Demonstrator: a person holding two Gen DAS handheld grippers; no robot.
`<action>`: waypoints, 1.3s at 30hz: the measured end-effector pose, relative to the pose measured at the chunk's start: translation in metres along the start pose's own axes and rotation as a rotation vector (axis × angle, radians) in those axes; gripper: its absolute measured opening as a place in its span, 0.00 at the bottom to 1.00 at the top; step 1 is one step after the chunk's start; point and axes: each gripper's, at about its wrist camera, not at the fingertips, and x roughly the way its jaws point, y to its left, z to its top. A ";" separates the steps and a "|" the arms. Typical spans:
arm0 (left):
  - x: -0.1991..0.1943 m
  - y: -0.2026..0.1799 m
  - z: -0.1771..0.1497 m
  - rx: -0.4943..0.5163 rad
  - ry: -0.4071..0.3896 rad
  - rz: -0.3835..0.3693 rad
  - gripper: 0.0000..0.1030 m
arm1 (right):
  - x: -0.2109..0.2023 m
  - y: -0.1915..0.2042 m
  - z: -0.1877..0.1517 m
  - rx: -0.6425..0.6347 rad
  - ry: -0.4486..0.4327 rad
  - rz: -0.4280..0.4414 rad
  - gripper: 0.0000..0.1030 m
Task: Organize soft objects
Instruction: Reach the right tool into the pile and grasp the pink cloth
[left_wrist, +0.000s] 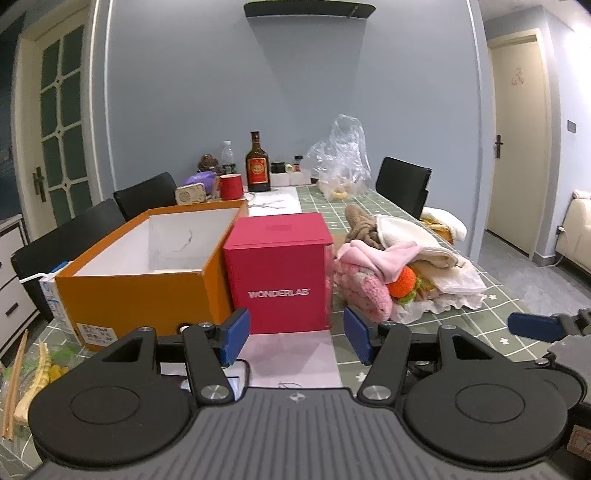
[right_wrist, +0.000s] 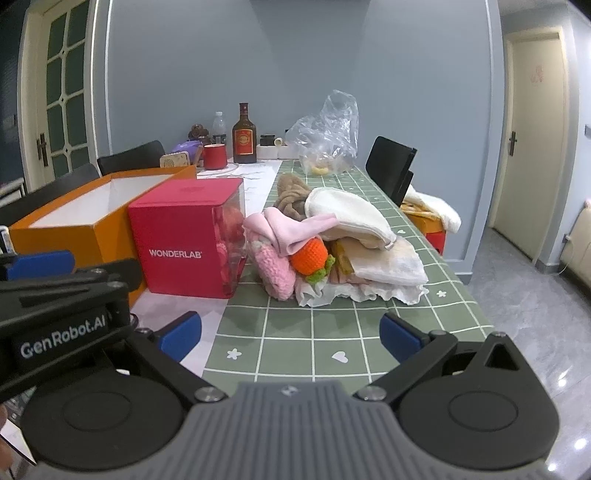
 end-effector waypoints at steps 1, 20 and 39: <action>-0.001 -0.001 0.002 -0.001 0.001 -0.008 0.67 | 0.000 -0.005 0.001 0.018 0.005 0.022 0.98; -0.010 0.013 0.072 0.138 -0.127 0.022 0.73 | 0.044 -0.098 0.043 0.188 -0.005 -0.009 0.98; 0.020 0.051 0.088 0.175 -0.120 0.068 0.74 | 0.155 -0.092 0.075 0.497 0.143 0.349 0.74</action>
